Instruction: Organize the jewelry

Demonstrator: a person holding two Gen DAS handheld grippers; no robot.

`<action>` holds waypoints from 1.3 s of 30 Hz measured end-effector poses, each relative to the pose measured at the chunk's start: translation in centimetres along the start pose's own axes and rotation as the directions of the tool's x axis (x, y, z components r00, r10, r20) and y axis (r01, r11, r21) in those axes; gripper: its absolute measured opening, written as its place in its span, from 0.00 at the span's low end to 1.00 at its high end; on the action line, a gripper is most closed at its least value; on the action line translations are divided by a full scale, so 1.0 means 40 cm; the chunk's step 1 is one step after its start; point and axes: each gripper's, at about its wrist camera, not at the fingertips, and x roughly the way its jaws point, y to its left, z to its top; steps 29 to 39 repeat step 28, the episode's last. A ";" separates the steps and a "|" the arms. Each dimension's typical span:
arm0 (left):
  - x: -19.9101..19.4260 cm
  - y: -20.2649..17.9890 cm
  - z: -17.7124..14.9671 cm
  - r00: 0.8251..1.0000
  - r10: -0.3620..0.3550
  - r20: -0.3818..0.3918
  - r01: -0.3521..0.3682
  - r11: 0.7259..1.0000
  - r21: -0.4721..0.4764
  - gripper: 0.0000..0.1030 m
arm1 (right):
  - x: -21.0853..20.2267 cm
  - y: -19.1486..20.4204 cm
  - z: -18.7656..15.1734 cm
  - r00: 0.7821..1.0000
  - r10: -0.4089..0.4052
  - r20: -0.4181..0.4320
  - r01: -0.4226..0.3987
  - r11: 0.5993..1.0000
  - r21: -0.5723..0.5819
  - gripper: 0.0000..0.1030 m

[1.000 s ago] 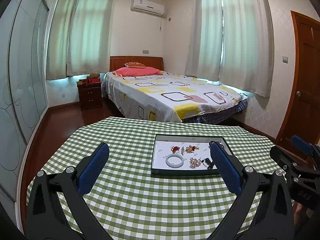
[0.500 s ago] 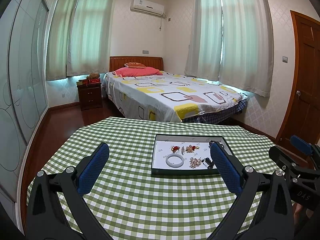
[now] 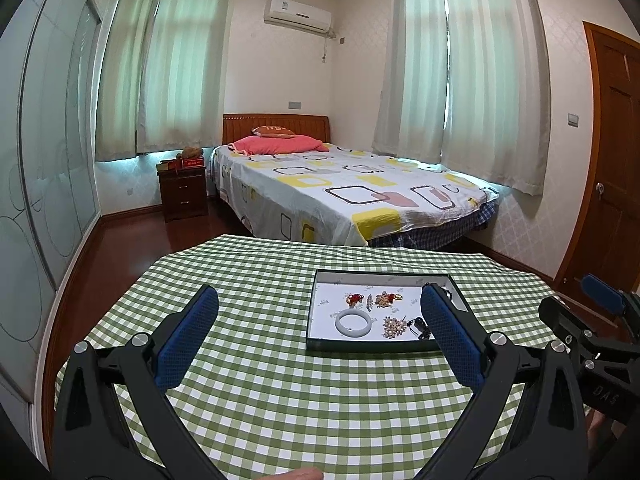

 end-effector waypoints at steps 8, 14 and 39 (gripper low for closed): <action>0.010 0.000 -0.004 1.000 -0.001 -0.001 0.001 1.000 0.005 0.96 | 0.009 0.004 -0.012 1.000 0.000 -0.011 0.000 1.000 -0.001 0.82; 0.022 0.008 -0.012 1.000 -0.009 -0.014 0.009 1.000 -0.015 0.96 | 0.016 0.003 -0.013 1.000 0.001 -0.017 -0.001 1.000 -0.002 0.82; 0.118 0.019 -0.077 0.995 -0.005 -0.100 0.006 1.000 0.012 0.96 | 0.052 -0.013 -0.044 0.999 -0.009 -0.042 0.010 1.000 0.009 0.82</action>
